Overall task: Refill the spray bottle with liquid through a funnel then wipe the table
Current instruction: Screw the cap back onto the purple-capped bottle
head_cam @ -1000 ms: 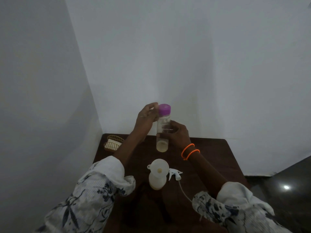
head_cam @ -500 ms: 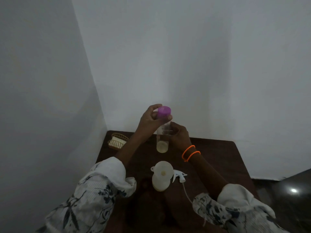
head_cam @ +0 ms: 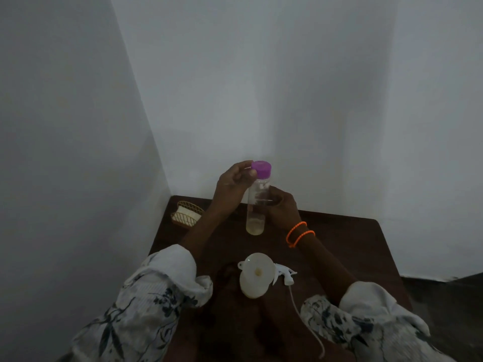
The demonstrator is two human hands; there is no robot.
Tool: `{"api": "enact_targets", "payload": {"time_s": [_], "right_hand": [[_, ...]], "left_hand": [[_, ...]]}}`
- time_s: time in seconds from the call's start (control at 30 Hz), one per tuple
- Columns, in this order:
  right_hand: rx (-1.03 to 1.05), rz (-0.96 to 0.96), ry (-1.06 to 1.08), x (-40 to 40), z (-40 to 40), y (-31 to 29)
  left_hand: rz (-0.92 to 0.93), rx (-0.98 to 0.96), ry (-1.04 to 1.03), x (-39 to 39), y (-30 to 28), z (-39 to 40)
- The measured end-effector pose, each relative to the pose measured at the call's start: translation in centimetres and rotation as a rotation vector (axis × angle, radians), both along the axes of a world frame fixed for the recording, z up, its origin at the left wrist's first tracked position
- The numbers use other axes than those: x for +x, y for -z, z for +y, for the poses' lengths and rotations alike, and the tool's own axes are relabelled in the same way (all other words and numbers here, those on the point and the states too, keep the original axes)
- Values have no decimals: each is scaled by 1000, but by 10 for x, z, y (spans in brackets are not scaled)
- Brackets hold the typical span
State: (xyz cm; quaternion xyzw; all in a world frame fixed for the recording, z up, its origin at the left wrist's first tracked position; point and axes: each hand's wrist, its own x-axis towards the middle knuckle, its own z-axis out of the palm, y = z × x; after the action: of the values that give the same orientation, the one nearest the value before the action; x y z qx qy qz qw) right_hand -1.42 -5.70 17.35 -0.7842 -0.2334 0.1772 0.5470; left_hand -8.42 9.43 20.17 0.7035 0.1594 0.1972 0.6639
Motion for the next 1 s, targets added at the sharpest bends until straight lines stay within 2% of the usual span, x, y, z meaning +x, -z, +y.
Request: {"api": "enact_targets", "payload": {"time_s": [0.23, 0.33, 0.57, 0.8, 0.93, 1.0], "right_hand": [[-54, -10, 5, 15, 20, 22], [-121, -80, -1, 27, 33, 30], [-285, -83, -1, 51, 66, 63], [-360, -54, 73, 62, 101, 91], [-395, -79, 102, 61, 111, 106], [-430, -97, 115, 60, 115, 114]], "left_hand": [[-2, 141, -78, 12, 23, 8], [-4, 172, -89, 17, 35, 19], [76, 179, 46, 26, 73, 52], [152, 117, 17, 42, 113, 67], [211, -65, -38, 48, 122, 68], [233, -71, -39, 52, 128, 70]]}}
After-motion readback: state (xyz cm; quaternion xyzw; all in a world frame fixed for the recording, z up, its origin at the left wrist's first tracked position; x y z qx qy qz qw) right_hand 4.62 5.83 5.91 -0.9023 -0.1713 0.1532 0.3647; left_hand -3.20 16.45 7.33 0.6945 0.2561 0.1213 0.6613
